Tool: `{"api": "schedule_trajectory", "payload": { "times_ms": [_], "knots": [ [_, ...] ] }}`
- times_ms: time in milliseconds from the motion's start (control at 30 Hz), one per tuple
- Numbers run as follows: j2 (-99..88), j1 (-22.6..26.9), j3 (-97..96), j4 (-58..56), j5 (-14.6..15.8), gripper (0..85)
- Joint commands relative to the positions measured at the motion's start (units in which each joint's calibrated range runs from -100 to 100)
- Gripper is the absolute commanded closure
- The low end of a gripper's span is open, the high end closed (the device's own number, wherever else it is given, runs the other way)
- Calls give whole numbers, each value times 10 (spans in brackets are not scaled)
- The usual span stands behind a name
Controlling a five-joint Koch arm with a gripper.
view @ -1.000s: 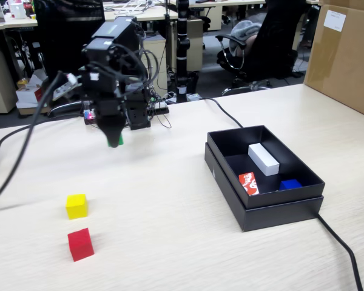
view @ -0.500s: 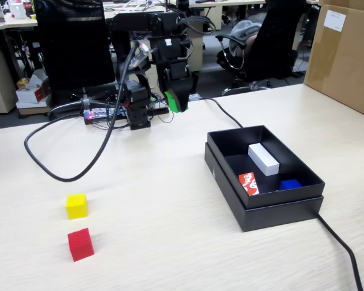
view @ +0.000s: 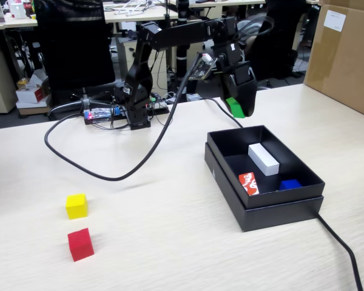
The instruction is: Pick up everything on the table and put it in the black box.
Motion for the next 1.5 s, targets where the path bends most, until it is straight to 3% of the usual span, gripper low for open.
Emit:
{"api": "schedule_trajectory", "payload": {
  "times_ms": [0, 233, 267, 333, 600, 733, 933, 1167, 1467],
  "knots": [
    [61, -3, 74, 26, 18, 846],
    [133, -9, 78, 74, 29, 846],
    [151, -7, 76, 79, 33, 750],
    [154, -6, 71, 79, 32, 672],
    [145, -4, 49, 79, 31, 454],
    [86, -1, 56, 78, 32, 439],
    [-210, 14, 11, 65, 30, 439],
    [-369, -39, -77, 63, -14, 442],
    [-398, -192, -177, 58, -105, 430]
  ]
}}
